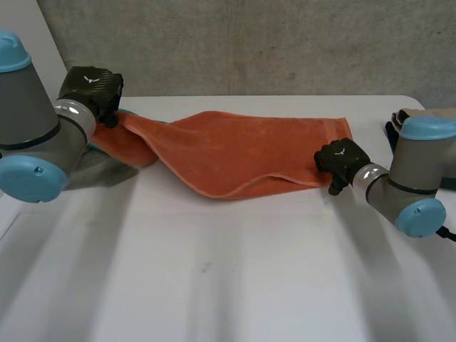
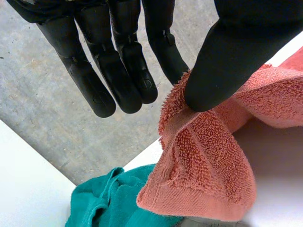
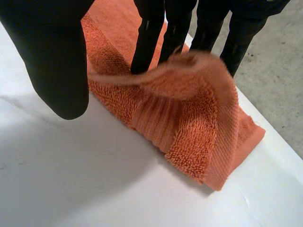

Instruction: Fold the laundry.

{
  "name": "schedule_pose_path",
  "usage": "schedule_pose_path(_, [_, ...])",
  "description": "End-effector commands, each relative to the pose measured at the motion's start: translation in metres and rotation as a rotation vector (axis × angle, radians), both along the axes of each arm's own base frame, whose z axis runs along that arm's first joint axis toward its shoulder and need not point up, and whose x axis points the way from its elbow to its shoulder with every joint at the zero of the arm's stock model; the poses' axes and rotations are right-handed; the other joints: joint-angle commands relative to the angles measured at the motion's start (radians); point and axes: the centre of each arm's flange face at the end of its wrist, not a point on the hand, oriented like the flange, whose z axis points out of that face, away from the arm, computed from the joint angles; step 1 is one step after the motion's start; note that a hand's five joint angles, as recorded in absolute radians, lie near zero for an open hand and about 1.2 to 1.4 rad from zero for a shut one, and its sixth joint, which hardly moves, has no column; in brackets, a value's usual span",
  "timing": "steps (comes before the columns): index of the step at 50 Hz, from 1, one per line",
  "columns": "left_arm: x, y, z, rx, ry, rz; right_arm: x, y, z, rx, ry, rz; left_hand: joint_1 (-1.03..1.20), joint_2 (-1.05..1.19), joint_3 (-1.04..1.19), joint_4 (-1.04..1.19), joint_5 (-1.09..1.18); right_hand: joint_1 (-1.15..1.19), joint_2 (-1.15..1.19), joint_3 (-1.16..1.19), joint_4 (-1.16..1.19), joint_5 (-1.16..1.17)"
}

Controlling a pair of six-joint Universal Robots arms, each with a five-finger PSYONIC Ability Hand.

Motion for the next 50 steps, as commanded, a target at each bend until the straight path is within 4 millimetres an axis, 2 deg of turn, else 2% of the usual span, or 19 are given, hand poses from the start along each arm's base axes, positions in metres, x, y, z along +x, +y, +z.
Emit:
schedule_pose_path(1, [0.003, -0.009, -0.004, 0.003, -0.003, 0.013, 0.003, -0.006, -0.006, -0.025, 0.031, 0.017, 0.230, 0.199, 0.205, 0.197, 0.238, 0.025, 0.024, 0.036, 0.036, 0.060])
schedule_pose_path(5, [0.004, -0.011, -0.006, 0.004, -0.004, 0.019, 0.005, -0.009, -0.006, -0.046, 0.039, 0.025, 0.230, 0.199, 0.205, 0.197, 0.238, 0.046, 0.044, 0.056, 0.057, 0.080])
schedule_pose_path(9, [0.004, -0.012, -0.009, 0.010, -0.007, 0.019, 0.007, -0.013, -0.004, -0.075, 0.040, 0.022, 0.230, 0.199, 0.205, 0.197, 0.238, 0.183, 0.182, 0.194, 0.194, 0.218])
schedule_pose_path(10, [0.005, -0.012, -0.009, 0.011, -0.008, 0.020, 0.007, -0.015, -0.004, -0.090, 0.039, 0.019, 0.230, 0.199, 0.205, 0.197, 0.238, 0.352, 0.351, 0.363, 0.363, 0.387])
schedule_pose_path(13, [0.005, -0.011, -0.011, 0.018, -0.012, 0.023, 0.008, -0.017, 0.002, -0.110, 0.036, 0.009, 0.230, 0.199, 0.205, 0.197, 0.238, 0.667, 0.665, 0.677, 0.678, 0.701])
schedule_pose_path(16, [0.007, -0.010, -0.013, 0.030, -0.019, 0.030, 0.007, -0.016, 0.007, -0.116, 0.035, 0.000, 0.230, 0.199, 0.205, 0.197, 0.238, 0.695, 0.694, 0.706, 0.706, 0.729])
schedule_pose_path(22, [0.012, 0.004, -0.021, 0.096, -0.091, 0.033, -0.007, -0.008, 0.035, -0.099, 0.037, -0.047, 0.230, 0.199, 0.205, 0.197, 0.238, 0.695, 0.694, 0.706, 0.706, 0.729])
schedule_pose_path(27, [0.023, 0.032, -0.034, 0.211, -0.261, 0.008, -0.031, 0.017, 0.056, 0.014, 0.082, -0.069, 0.230, 0.199, 0.205, 0.197, 0.238, 0.695, 0.694, 0.706, 0.706, 0.729])
schedule_pose_path(29, [0.030, 0.053, -0.045, 0.296, -0.388, -0.023, -0.046, 0.032, 0.072, 0.055, 0.103, -0.092, 0.230, 0.199, 0.205, 0.197, 0.238, 0.695, 0.694, 0.706, 0.706, 0.729])
schedule_pose_path(31, [0.036, 0.069, -0.053, 0.367, -0.474, -0.053, -0.057, 0.042, 0.078, 0.092, 0.131, -0.099, 0.230, 0.199, 0.205, 0.197, 0.238, 0.695, 0.694, 0.706, 0.706, 0.729])
schedule_pose_path(32, [0.042, 0.085, -0.061, 0.433, -0.554, -0.090, -0.067, 0.055, 0.080, 0.143, 0.176, -0.095, 0.230, 0.199, 0.205, 0.197, 0.238, 0.695, 0.694, 0.706, 0.706, 0.729])
schedule_pose_path(35, [0.048, 0.106, -0.069, 0.502, -0.641, -0.151, -0.081, 0.077, 0.076, 0.243, 0.282, -0.061, 0.230, 0.199, 0.205, 0.197, 0.238, 0.695, 0.694, 0.706, 0.706, 0.729])
schedule_pose_path(36, [0.049, 0.115, -0.074, 0.518, -0.675, -0.189, -0.089, 0.090, 0.073, 0.300, 0.363, -0.020, 0.230, 0.199, 0.205, 0.197, 0.238, 0.695, 0.694, 0.706, 0.706, 0.729])
schedule_pose_path(38, [0.048, 0.120, -0.077, 0.517, -0.691, -0.223, -0.094, 0.101, 0.072, 0.339, 0.432, 0.034, 0.230, 0.199, 0.205, 0.197, 0.238, 0.695, 0.694, 0.706, 0.706, 0.729])
schedule_pose_path(40, [0.045, 0.122, -0.079, 0.508, -0.694, -0.251, -0.096, 0.101, 0.071, 0.314, 0.485, 0.071, 0.230, 0.199, 0.205, 0.197, 0.238, 0.695, 0.694, 0.706, 0.706, 0.729])
schedule_pose_path(43, [0.042, 0.118, -0.079, 0.490, -0.692, -0.252, -0.093, 0.095, 0.071, 0.286, 0.451, 0.042, 0.230, 0.199, 0.205, 0.197, 0.238, 0.695, 0.694, 0.706, 0.706, 0.729])
schedule_pose_path(50, [0.033, 0.087, -0.076, 0.432, -0.689, -0.197, -0.084, 0.055, 0.071, 0.168, 0.270, -0.100, 0.230, 0.199, 0.205, 0.197, 0.238, 0.695, 0.694, 0.706, 0.706, 0.729])
